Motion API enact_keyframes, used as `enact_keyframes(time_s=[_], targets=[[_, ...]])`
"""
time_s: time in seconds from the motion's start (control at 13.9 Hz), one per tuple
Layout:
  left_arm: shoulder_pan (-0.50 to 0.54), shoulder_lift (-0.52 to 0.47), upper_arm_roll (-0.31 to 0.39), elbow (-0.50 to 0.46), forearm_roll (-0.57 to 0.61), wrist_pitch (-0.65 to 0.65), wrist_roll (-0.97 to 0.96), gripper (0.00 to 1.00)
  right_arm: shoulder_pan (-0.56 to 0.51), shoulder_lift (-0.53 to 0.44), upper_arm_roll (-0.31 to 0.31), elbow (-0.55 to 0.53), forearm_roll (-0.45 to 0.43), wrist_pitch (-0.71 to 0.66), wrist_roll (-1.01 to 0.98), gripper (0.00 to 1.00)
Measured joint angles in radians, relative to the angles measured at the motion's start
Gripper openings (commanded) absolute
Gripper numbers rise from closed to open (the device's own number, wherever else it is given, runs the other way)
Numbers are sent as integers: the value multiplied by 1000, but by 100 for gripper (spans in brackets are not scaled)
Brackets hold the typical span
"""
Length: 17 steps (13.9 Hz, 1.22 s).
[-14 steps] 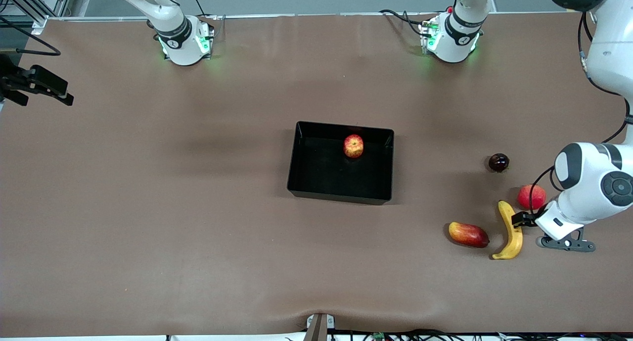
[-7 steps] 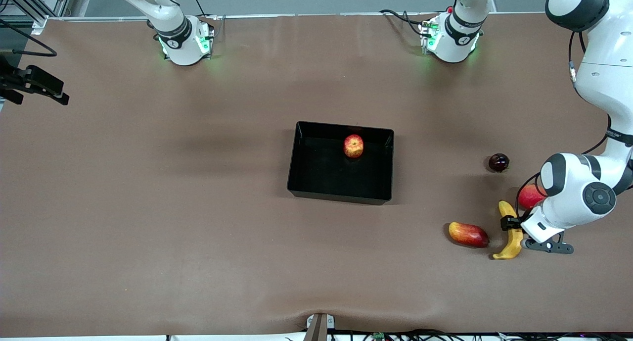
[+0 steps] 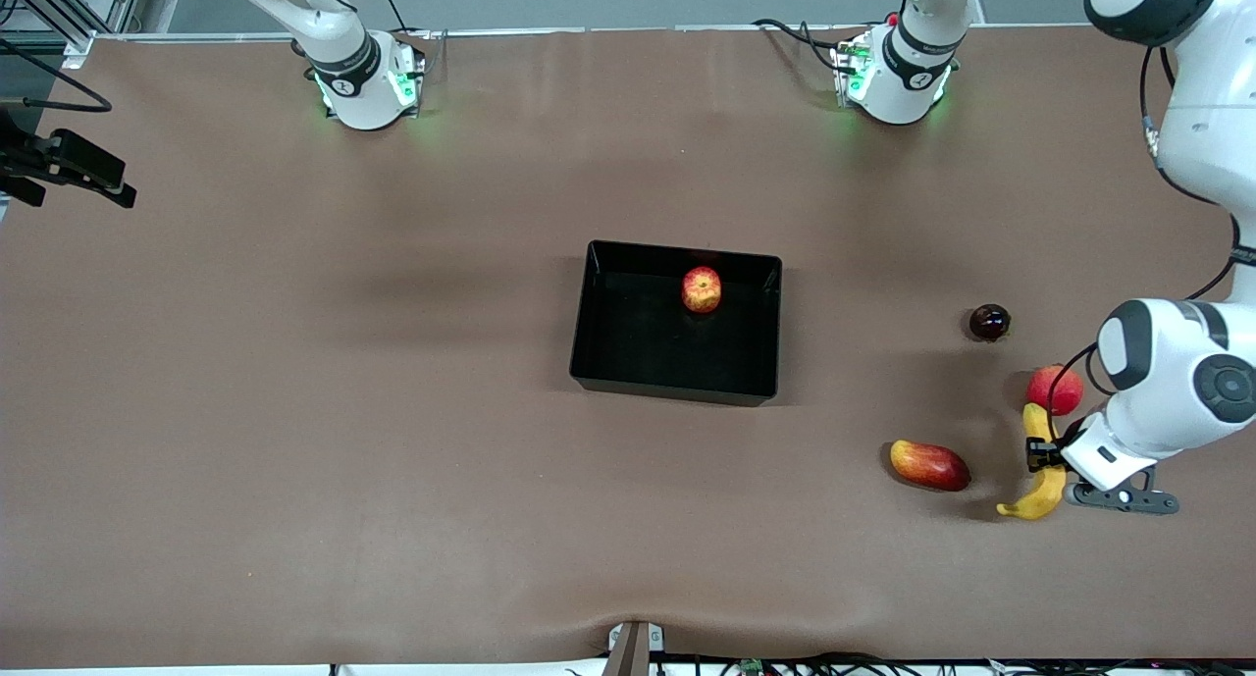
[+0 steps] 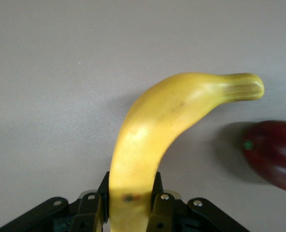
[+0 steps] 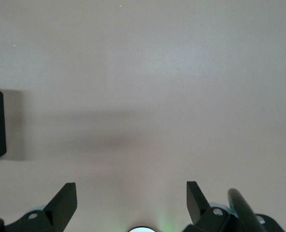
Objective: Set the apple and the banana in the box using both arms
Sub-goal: 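Reach the left gripper to the yellow banana and grasp it, then lift the banana and carry it over the tray with the left gripper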
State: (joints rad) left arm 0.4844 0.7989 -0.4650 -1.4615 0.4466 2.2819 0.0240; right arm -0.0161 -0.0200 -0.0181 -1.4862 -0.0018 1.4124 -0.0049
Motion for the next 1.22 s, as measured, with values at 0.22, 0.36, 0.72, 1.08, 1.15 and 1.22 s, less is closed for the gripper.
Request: enact_keyframes(time_s=[0.22,0.36,0.72,1.08,1.15,1.22], targets=[[-12,-109,-58,1,-98,-182,-100,0,0,0,0,0,0,-2,0,100],[-18,-167,-126,-6,-113,-312,-195,0,0,0,0,0,0,-2,0,100],[-30,-233,-337,-54,-118,-505,-531,0,-1,0,-1,0,0,-3,0,100],[-183,-231,-421,-122,-117,-497,-915,0,-1,0,-1,0,0,-6,0,100],[-236,-226,-420,-126,-108,-477,-977,0,-1,0,-2,0,0,-6,0,100],[-283,-218,-418,-130,-92,-451,-1036,0,-1,0,-2,0,0,-6,0,100]])
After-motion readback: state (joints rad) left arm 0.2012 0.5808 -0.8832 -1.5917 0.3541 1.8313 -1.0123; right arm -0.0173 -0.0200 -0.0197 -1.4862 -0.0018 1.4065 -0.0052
